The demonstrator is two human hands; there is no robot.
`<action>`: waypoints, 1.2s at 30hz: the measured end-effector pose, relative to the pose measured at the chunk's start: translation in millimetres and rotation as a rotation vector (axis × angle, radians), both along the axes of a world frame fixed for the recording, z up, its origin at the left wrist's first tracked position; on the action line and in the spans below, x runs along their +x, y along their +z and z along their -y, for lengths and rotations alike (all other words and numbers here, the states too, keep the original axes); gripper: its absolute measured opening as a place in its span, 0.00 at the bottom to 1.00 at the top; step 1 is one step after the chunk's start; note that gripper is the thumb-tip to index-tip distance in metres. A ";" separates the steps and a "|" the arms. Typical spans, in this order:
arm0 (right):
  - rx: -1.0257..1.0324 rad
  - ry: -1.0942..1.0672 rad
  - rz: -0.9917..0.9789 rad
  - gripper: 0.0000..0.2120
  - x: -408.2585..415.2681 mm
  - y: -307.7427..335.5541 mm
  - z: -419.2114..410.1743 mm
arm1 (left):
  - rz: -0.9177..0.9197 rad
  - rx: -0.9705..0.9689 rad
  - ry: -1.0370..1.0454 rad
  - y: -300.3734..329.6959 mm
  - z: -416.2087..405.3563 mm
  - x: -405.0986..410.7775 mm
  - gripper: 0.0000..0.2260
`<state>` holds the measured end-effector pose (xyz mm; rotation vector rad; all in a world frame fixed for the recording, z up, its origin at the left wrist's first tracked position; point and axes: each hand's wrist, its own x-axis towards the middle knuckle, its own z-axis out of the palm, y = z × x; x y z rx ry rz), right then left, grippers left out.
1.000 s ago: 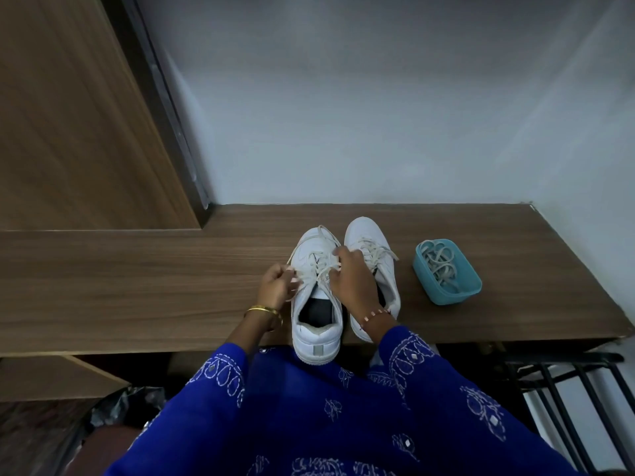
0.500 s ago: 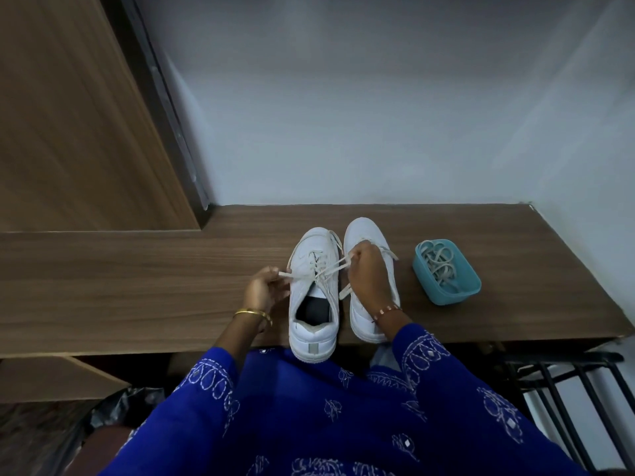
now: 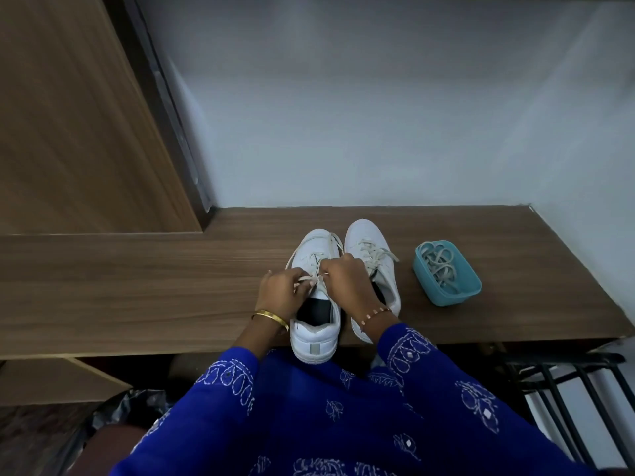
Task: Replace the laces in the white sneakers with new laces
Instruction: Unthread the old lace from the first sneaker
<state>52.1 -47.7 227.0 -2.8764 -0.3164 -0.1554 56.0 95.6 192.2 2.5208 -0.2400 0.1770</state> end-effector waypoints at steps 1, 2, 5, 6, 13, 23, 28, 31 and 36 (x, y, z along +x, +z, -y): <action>-0.001 0.007 -0.005 0.09 -0.5 2.1 1.3 | -0.002 -0.032 -0.015 -0.2 0.3 -1.3 0.12; 0.003 0.018 -0.009 0.09 -0.5 3.1 3.1 | -0.001 -0.052 -0.031 -0.4 1.5 -2.4 0.13; 0.044 0.025 -0.017 0.09 -2.5 3.5 6.6 | 0.036 -0.082 -0.043 4.5 4.7 -7.6 0.12; 0.082 0.006 -0.023 0.09 -1.9 0.9 8.3 | 0.031 -0.104 -0.043 4.5 4.3 -7.2 0.12; 0.615 -0.327 0.058 0.08 -1.6 5.7 28.7 | -0.158 -1.090 0.365 3.3 -11.6 -1.1 0.18; -0.140 0.056 0.044 0.08 0.1 6.7 7.4 | 0.087 0.042 0.026 12.8 7.4 3.9 0.13; -0.085 -0.010 0.037 0.09 -0.3 5.8 3.9 | 0.063 0.288 -0.009 11.9 18.7 3.1 0.10; -0.065 0.022 0.005 0.07 -0.4 5.6 5.4 | 0.080 0.195 0.016 8.1 14.4 3.3 0.08; 0.080 -0.053 -0.040 0.07 4.3 0.7 20.6 | -0.078 -0.434 -0.037 2.8 -6.3 -3.3 0.09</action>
